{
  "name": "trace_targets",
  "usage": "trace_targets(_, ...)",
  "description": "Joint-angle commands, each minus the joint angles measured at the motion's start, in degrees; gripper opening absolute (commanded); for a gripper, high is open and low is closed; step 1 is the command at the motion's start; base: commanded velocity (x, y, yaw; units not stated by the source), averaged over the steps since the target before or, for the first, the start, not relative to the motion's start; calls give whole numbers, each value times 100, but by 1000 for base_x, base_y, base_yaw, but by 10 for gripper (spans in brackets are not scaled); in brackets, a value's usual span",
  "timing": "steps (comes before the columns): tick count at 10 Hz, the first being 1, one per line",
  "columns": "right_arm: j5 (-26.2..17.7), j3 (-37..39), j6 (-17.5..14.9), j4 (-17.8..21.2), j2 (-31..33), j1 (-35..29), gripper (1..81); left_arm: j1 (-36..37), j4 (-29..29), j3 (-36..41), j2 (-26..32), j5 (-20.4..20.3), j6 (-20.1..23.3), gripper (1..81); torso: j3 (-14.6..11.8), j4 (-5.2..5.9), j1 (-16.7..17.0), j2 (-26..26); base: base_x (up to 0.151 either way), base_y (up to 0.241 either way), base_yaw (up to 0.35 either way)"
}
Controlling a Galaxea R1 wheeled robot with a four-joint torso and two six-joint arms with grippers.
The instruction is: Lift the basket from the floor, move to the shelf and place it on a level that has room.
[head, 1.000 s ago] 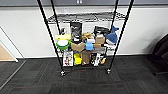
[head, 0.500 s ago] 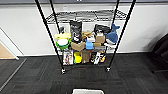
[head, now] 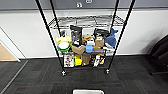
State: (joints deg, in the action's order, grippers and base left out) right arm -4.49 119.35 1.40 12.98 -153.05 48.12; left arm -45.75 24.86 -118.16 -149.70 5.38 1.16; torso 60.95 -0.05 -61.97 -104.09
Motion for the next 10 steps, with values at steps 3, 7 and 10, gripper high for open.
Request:
trace_targets(3, -219, -255, 62, 195, 185, -588, 10, 633, 116, 144, 133, 262, -72, 10, -606, 0, 612, 947, 0, 0, 0)
trace_targets(7, -211, -246, 62, 187, 194, -544, 10, 624, 125, 188, 150, 359, -64, 10, -1081, 0, 1123, 1729, 0, 0, 0)
trace_targets(10, -202, -396, 71, 205, 299, -588, 10, 616, 133, 539, 370, 333, -72, 10, -1438, 0, 1505, 2315, 0, 0, 0)
